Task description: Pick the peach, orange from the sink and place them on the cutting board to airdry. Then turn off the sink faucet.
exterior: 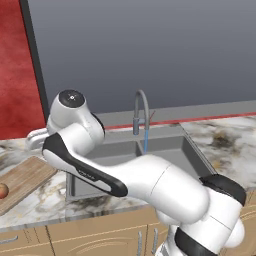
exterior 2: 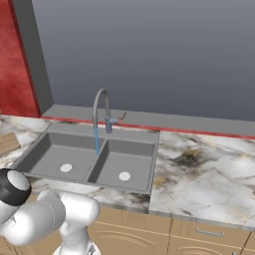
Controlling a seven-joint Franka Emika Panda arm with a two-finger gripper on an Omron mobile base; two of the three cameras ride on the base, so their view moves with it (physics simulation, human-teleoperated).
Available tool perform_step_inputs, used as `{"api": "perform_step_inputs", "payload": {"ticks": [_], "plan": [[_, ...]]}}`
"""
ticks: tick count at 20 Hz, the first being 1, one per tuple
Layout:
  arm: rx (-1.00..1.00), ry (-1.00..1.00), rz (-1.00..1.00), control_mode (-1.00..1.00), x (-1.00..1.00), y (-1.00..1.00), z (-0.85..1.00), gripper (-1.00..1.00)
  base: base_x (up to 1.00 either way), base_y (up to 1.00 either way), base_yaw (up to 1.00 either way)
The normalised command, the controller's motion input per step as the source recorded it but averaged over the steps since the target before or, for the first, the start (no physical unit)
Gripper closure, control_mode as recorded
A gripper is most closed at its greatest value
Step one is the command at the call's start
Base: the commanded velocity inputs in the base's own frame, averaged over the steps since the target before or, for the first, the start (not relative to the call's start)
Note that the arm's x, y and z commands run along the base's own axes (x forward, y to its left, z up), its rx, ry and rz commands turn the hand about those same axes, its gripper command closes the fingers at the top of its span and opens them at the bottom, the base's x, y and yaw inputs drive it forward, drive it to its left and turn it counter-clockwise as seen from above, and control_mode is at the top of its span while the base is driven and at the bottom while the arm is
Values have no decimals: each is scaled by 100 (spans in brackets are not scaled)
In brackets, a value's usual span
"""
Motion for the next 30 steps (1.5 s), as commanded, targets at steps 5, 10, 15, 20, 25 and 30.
{"api": "perform_step_inputs", "payload": {"ticks": [5,10,15,20,25,30], "plan": [[0,6,0,-100,28,37,-28,100,0,0,0],[0,8,0,-100,28,21,-24,100,0,0,0],[0,3,0,-100,21,17,-18,100,0,0,0],[-3,0,0,-100,8,23,-4,100,0,0,0],[-3,0,0,-100,7,14,-9,100,0,0,0],[-1,0,0,-100,6,6,-16,100,0,0,0]]}}
